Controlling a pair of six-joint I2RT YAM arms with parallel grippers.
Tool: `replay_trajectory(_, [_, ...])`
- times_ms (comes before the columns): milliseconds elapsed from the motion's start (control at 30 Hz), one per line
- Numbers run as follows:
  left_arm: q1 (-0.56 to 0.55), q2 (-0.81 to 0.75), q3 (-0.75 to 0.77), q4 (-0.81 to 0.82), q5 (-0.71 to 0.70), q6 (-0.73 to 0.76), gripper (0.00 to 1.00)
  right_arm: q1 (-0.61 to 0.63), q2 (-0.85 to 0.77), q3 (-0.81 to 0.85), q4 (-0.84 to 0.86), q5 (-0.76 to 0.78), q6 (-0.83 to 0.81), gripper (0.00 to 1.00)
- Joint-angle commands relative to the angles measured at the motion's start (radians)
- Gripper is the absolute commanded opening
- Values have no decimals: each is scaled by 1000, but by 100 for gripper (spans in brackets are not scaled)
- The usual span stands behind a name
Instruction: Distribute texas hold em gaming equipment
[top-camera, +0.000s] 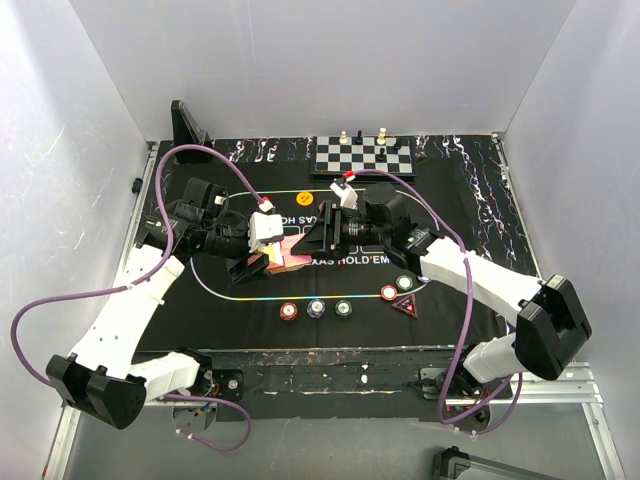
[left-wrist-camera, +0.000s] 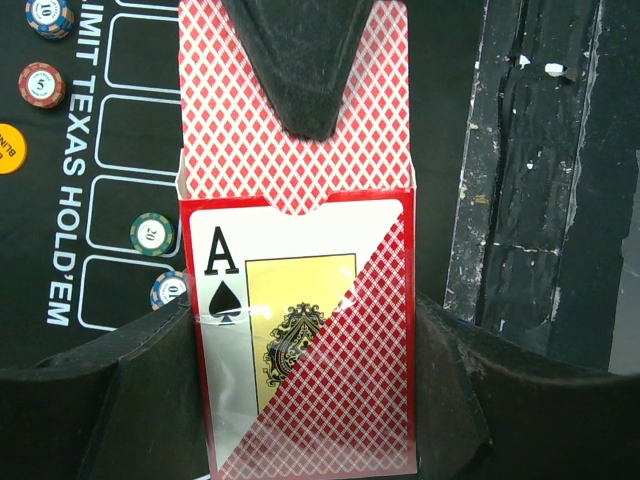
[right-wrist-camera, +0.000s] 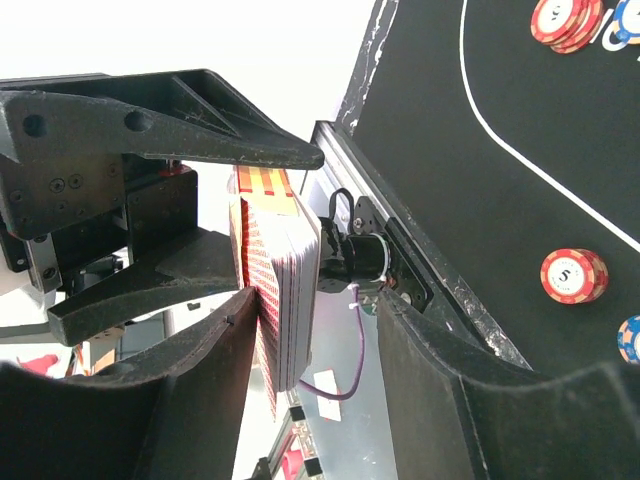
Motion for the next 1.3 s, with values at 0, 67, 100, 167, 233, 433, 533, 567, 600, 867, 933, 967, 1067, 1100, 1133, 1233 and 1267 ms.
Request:
replay_trajectory(0, [4,-24,21,6,68,-8,1,-20,-50,-21,-17,8,-23,57])
replay_trajectory(67, [4,-13,25,-12,68,1,1,-29,-59,-25,-17,5,-23,56])
replay_trajectory(100, [4,-13,25,-15,68,1,1,-31,-64,-27,-18,5,-26,56])
replay_trajectory(167, [4,-10,22,-20,68,7,1,-35,-70,-27,-23,5,-26,55])
replay_trajectory(233, [4,-10,18,-17,68,9,1,-40,-74,-28,-31,4,-31,54])
replay_trajectory(433, [4,-4,15,-21,64,11,1,-64,-96,-36,-49,1,-35,49])
replay_trajectory(533, [4,-1,5,-21,55,20,1,-72,-108,-44,-47,2,-28,43])
replay_trajectory(567, [4,-3,3,-20,53,21,1,-77,-114,-44,-49,2,-28,42])
replay_trajectory(600, [4,-1,0,-18,51,23,1,-80,-117,-45,-49,2,-25,39])
replay_trajectory(867, [2,8,-15,-18,41,27,0,-110,-156,-55,-67,-7,-18,15])
replay_trajectory(933, [4,7,-20,-15,41,26,1,-118,-171,-56,-67,-9,-15,10])
replay_trajectory(967, [4,8,-21,-14,42,27,1,-124,-179,-53,-67,-13,-15,7])
replay_trajectory(1067, [4,8,-26,-12,39,23,0,-150,-203,-35,-92,-15,-15,1])
replay_trajectory(1100, [4,10,-23,-12,33,23,0,-161,-211,-27,-103,-12,-18,1])
replay_trajectory(1133, [4,8,-21,-18,30,24,0,-176,-219,-21,-113,-12,-26,1])
replay_trajectory(1233, [4,8,-8,-44,15,23,0,-224,-222,-5,-123,-16,-46,1])
replay_trajectory(1267, [4,8,-2,-56,12,23,0,-239,-213,2,-123,-21,-54,1])
